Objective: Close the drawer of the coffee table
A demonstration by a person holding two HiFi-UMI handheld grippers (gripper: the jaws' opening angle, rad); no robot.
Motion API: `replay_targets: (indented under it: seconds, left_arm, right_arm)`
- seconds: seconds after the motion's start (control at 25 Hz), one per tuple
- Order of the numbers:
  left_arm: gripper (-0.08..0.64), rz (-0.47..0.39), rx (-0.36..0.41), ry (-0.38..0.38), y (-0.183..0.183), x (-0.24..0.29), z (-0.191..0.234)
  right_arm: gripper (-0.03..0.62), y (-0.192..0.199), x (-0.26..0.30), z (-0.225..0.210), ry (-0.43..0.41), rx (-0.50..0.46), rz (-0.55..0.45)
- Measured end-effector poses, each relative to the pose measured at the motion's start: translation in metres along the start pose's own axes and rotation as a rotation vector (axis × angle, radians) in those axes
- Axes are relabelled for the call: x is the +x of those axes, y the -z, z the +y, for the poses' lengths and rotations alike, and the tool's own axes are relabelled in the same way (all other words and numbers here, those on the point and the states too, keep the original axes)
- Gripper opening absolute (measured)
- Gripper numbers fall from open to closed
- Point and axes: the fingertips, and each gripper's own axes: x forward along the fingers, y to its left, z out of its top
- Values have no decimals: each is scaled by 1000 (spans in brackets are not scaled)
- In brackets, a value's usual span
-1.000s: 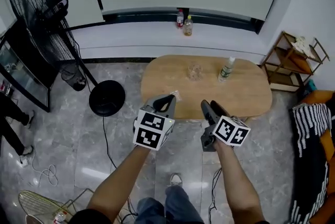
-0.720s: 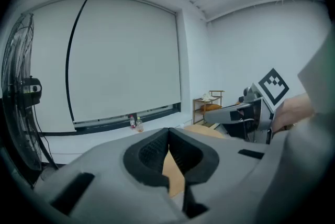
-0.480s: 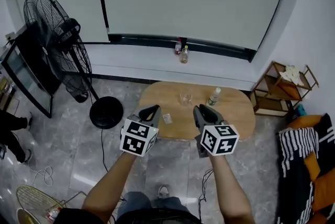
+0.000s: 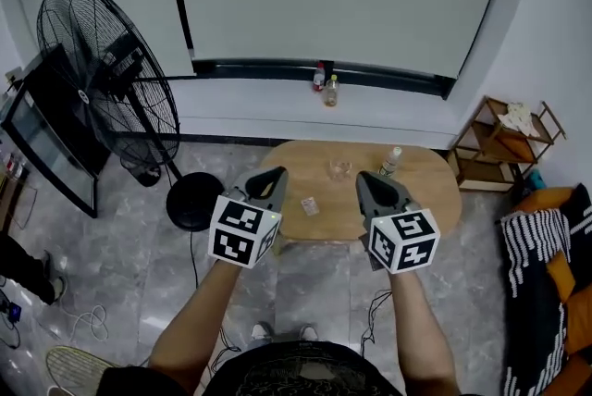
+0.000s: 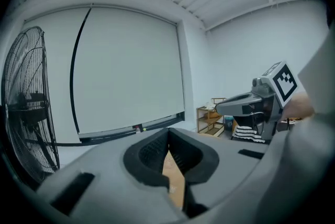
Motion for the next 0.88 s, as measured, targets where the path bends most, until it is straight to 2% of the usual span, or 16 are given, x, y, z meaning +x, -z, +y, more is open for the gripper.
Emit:
replay_targets:
  seconds: [0.32,0.88]
  left_arm:
    - [8,-16,-39,-7,6,0,21]
    - [8,-44,-39,-17,-1,0,36]
  right_arm:
    - [5,-12,5,-6,53,-29,-14]
    - [5,-15,9,-6,92,-34,-34]
